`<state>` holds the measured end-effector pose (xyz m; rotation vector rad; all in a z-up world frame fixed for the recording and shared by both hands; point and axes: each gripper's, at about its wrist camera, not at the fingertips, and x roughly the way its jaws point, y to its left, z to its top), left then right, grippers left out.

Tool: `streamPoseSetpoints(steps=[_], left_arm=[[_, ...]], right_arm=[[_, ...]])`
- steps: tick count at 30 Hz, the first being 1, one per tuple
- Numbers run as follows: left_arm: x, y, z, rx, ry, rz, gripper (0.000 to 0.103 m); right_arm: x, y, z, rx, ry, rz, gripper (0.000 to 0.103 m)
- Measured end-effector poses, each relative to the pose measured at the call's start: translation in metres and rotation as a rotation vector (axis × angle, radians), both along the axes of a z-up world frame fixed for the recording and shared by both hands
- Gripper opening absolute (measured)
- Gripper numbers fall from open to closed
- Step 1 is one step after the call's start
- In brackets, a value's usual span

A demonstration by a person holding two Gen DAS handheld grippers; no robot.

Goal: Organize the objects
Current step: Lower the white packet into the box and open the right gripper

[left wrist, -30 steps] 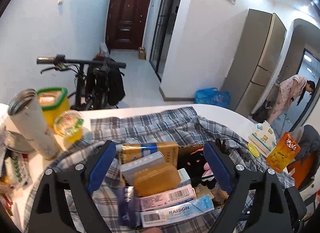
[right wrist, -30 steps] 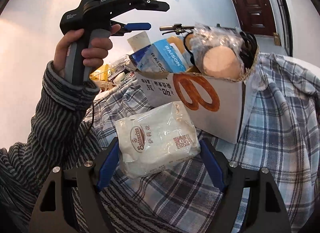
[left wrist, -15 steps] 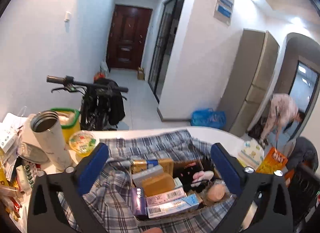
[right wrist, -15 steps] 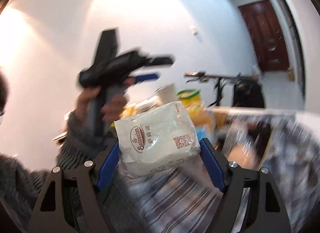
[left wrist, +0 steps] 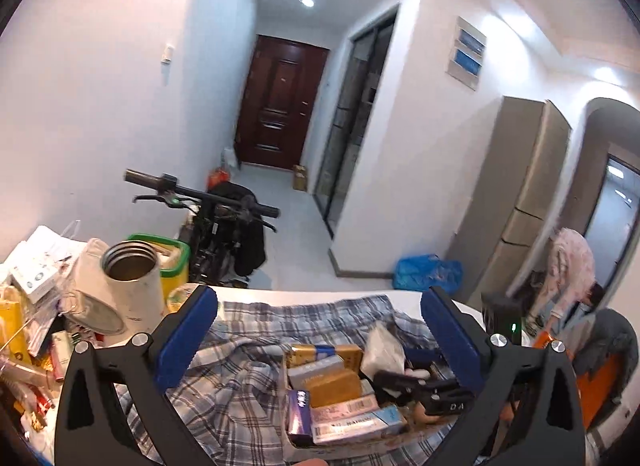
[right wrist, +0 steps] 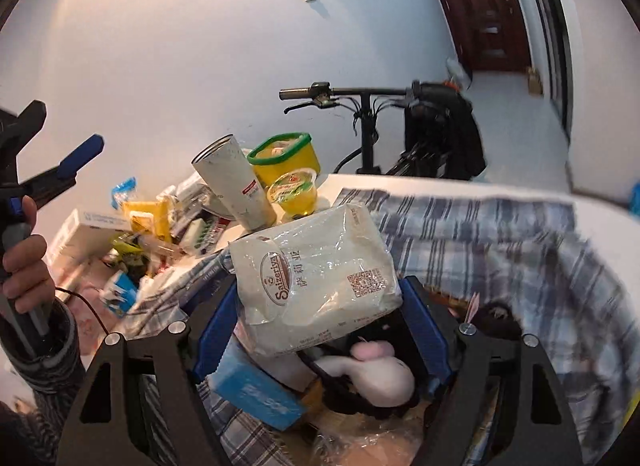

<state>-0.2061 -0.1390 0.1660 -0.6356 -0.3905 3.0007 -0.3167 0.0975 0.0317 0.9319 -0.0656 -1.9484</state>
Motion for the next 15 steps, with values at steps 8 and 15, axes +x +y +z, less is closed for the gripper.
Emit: streamPoseSetpoints(steps=[8, 15], left_arm=[[-0.008, 0.003, -0.005, 0.061, -0.031, -0.04, 0.103], [-0.004, 0.02, -0.001, 0.014, -0.011, -0.067, 0.103]], right_arm=[[0.01, 0.011, 0.014, -0.012, 0.016, -0.012, 0.102], [0.029, 0.027, 0.032, -0.041, 0.115, -0.069, 0.102]])
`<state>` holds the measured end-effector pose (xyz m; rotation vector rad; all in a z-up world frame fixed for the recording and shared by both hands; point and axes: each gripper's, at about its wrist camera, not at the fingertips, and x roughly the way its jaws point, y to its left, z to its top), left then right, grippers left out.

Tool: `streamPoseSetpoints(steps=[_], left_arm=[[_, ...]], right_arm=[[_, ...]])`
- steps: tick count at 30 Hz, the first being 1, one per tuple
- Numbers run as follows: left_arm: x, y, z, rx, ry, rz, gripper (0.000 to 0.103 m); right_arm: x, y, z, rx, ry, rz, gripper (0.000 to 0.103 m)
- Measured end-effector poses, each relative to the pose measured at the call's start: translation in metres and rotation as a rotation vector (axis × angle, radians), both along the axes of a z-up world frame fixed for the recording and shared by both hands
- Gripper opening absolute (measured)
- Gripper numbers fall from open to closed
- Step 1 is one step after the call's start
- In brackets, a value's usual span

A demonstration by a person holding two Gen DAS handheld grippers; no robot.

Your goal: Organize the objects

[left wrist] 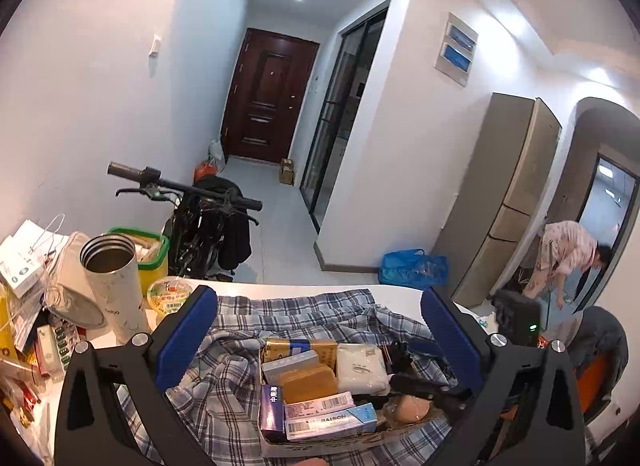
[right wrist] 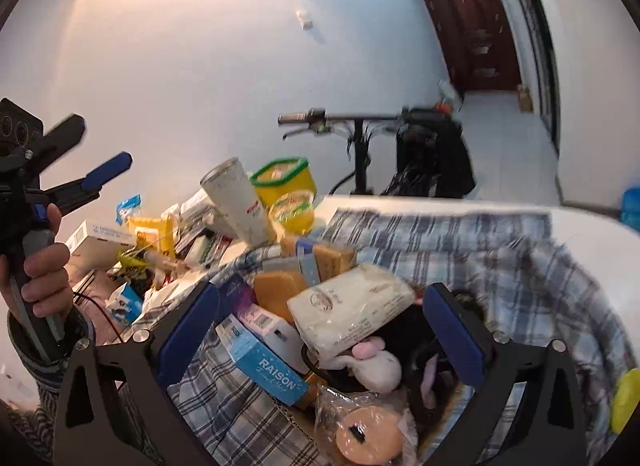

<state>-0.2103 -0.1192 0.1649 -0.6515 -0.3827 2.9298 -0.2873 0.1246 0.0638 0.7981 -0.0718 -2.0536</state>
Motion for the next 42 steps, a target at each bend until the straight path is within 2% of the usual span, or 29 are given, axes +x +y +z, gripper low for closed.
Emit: streamPoseSetpoints(steps=[4, 8, 11, 14, 17, 20, 22, 25, 27, 31, 33, 36, 40, 42], left_arm=[[0.01, 0.007, 0.007, -0.023, 0.049, -0.01, 0.103], [0.03, 0.008, 0.02, -0.043, 0.148, 0.018, 0.103], [0.046, 0.009, 0.031, -0.059, 0.201, 0.032, 0.103], [0.058, 0.008, 0.041, -0.062, 0.225, 0.035, 0.103], [0.07, 0.005, 0.05, 0.014, 0.239, 0.006, 0.103], [0.08, 0.007, 0.058, 0.064, 0.254, -0.009, 0.103], [0.088, 0.016, 0.063, 0.035, 0.279, 0.001, 0.103], [0.098, 0.032, 0.068, -0.028, 0.296, 0.034, 0.103], [0.104, 0.041, 0.071, -0.041, 0.314, 0.027, 0.103], [0.112, 0.055, 0.071, -0.015, 0.319, -0.046, 0.103], [0.114, 0.065, 0.071, -0.034, 0.308, -0.08, 0.103], [0.116, 0.084, 0.07, -0.082, 0.291, -0.081, 0.103], [0.126, 0.113, 0.067, -0.151, 0.281, -0.106, 0.103], [0.131, 0.127, 0.066, -0.172, 0.26, -0.117, 0.103]], right_arm=[[0.025, 0.01, 0.029, -0.058, 0.134, -0.024, 0.102], [0.064, 0.019, 0.058, -0.101, 0.274, -0.063, 0.102], [0.121, 0.037, 0.069, -0.089, 0.441, -0.2, 0.103], [0.182, 0.068, 0.072, -0.156, 0.55, -0.215, 0.103], [0.223, 0.097, 0.081, -0.181, 0.535, -0.148, 0.103], [0.252, 0.115, 0.09, -0.12, 0.523, -0.217, 0.103], [0.266, 0.125, 0.094, -0.07, 0.506, -0.264, 0.103], [0.279, 0.143, 0.089, -0.053, 0.448, -0.283, 0.103], [0.292, 0.155, 0.086, -0.037, 0.448, -0.317, 0.103], [0.319, 0.18, 0.099, 0.008, 0.508, -0.388, 0.103], [0.332, 0.188, 0.108, 0.018, 0.54, -0.386, 0.103], [0.355, 0.2, 0.12, 0.016, 0.61, -0.385, 0.103], [0.377, 0.204, 0.106, 0.051, 0.739, -0.458, 0.103], [0.373, 0.198, 0.088, 0.073, 0.758, -0.486, 0.103]])
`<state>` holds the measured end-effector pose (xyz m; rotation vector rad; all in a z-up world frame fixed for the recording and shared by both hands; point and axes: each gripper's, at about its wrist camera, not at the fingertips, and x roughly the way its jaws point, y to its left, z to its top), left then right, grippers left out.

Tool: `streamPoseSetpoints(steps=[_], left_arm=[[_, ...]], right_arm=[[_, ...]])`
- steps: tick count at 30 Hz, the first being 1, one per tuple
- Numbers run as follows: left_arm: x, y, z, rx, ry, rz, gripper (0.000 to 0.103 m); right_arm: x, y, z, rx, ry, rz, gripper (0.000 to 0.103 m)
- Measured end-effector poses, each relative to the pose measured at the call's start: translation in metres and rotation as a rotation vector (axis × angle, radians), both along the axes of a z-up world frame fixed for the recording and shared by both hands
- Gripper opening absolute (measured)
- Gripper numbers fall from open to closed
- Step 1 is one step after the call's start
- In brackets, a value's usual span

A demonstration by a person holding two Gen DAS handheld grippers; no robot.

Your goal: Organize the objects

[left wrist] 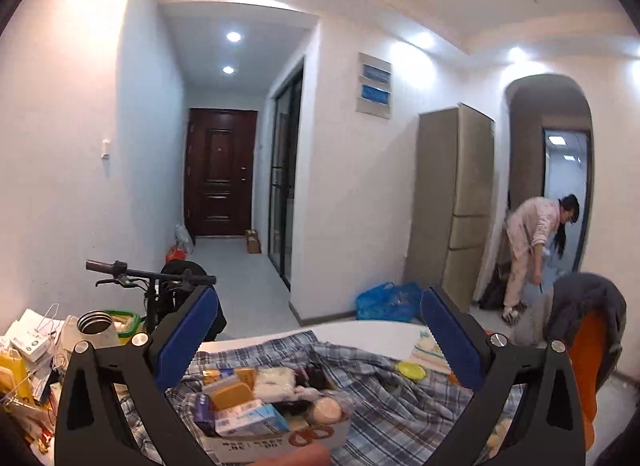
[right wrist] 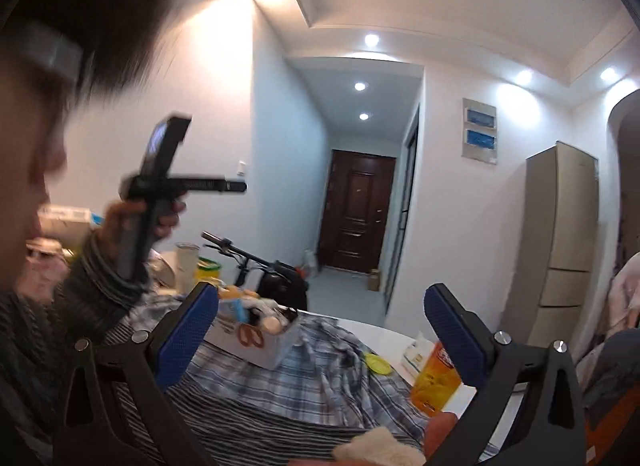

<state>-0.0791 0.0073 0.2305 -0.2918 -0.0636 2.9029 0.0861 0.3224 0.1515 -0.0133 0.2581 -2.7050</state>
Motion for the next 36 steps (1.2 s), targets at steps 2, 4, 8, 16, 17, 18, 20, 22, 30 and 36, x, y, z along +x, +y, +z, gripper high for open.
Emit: streamPoseSetpoints(steps=[2, 4, 8, 16, 17, 18, 20, 22, 30, 36], left_arm=[[0.006, 0.012, -0.002, -0.031, -0.035, 0.035, 0.103], [0.016, 0.026, -0.005, -0.077, -0.076, 0.067, 0.103], [0.057, 0.034, -0.025, -0.123, -0.062, 0.104, 0.103], [0.087, 0.028, -0.147, -0.261, -0.242, 0.26, 0.103], [0.083, 0.024, -0.168, -0.256, -0.304, 0.247, 0.103], [0.08, 0.018, -0.185, -0.242, -0.351, 0.235, 0.103], [0.075, 0.007, -0.213, -0.212, -0.402, 0.247, 0.103], [0.069, -0.004, -0.23, -0.171, -0.422, 0.277, 0.103], [0.061, -0.005, -0.251, -0.139, -0.491, 0.229, 0.103], [0.072, 0.006, -0.243, -0.197, -0.417, 0.241, 0.103]], right_arm=[[-0.011, -0.006, -0.016, 0.002, -0.021, 0.001, 0.103], [-0.027, -0.008, -0.027, -0.002, -0.074, 0.044, 0.103], [-0.05, -0.008, -0.037, -0.039, -0.105, 0.067, 0.103], [-0.118, -0.053, -0.094, -0.017, -0.355, 0.086, 0.103], [-0.125, -0.062, -0.103, 0.001, -0.385, 0.094, 0.103], [-0.128, -0.068, -0.11, 0.004, -0.408, 0.111, 0.103], [-0.136, -0.077, -0.123, -0.042, -0.448, 0.18, 0.103], [-0.15, -0.087, -0.138, -0.034, -0.506, 0.195, 0.103], [-0.176, -0.115, -0.176, 0.135, -0.588, 0.026, 0.103], [-0.173, -0.098, -0.171, 0.019, -0.598, 0.123, 0.103]])
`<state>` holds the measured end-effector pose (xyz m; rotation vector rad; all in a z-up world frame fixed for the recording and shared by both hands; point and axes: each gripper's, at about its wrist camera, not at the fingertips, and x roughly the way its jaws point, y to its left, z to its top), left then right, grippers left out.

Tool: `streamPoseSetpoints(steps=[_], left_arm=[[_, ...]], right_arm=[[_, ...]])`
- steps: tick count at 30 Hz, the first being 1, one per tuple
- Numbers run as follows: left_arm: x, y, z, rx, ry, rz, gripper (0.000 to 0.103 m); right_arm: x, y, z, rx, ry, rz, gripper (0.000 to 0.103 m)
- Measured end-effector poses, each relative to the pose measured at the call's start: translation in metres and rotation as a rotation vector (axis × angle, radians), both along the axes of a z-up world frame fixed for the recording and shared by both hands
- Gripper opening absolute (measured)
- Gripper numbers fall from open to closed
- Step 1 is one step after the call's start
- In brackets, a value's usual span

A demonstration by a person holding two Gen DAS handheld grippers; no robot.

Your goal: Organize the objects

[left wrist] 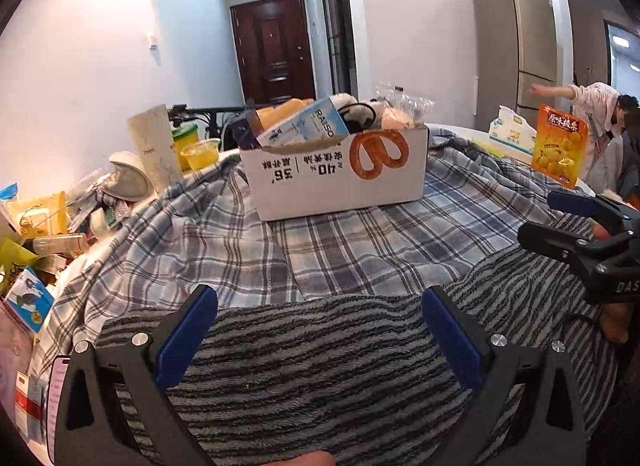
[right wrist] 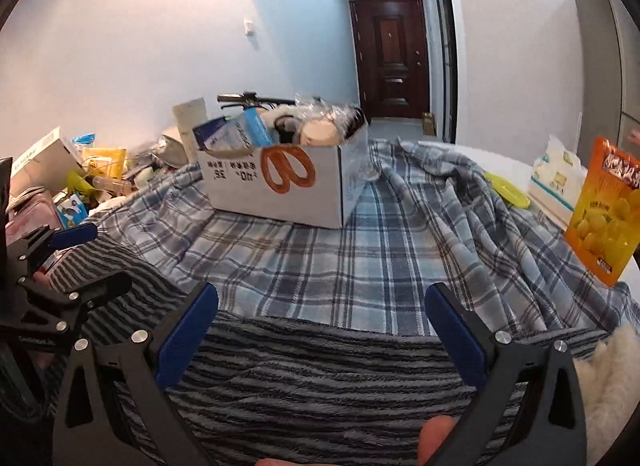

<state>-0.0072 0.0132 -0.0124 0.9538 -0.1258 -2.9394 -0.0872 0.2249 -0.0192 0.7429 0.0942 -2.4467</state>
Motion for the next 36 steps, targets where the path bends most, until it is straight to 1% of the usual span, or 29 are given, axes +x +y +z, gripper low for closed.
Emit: streamPoseSetpoints(steps=[3, 6, 8, 10, 13, 18, 24, 36], left_arm=[[-0.002, -0.007, 0.002, 0.026, -0.002, 0.019, 0.103], [-0.009, -0.011, -0.001, 0.03, -0.031, 0.053, 0.103], [-0.017, -0.01, -0.006, -0.007, -0.07, 0.099, 0.103], [-0.022, -0.008, -0.011, -0.036, -0.098, 0.12, 0.103], [-0.02, -0.007, -0.011, -0.042, -0.088, 0.11, 0.103], [-0.022, -0.006, -0.013, -0.045, -0.103, 0.101, 0.103], [-0.02, -0.004, -0.012, -0.039, -0.091, 0.086, 0.103], [-0.02, -0.003, -0.011, -0.039, -0.096, 0.081, 0.103]], right_arm=[[0.01, -0.006, 0.005, 0.008, 0.042, 0.049, 0.103], [0.015, -0.015, 0.005, 0.061, 0.07, 0.041, 0.103], [0.013, -0.019, 0.004, 0.075, 0.061, 0.052, 0.103], [0.011, -0.019, 0.003, 0.077, 0.054, 0.052, 0.103], [0.009, -0.018, 0.002, 0.075, 0.042, 0.05, 0.103], [0.007, -0.018, 0.001, 0.082, 0.028, 0.045, 0.103], [0.004, -0.018, 0.0, 0.08, 0.023, 0.043, 0.103], [0.004, -0.02, -0.001, 0.082, 0.022, 0.046, 0.103]])
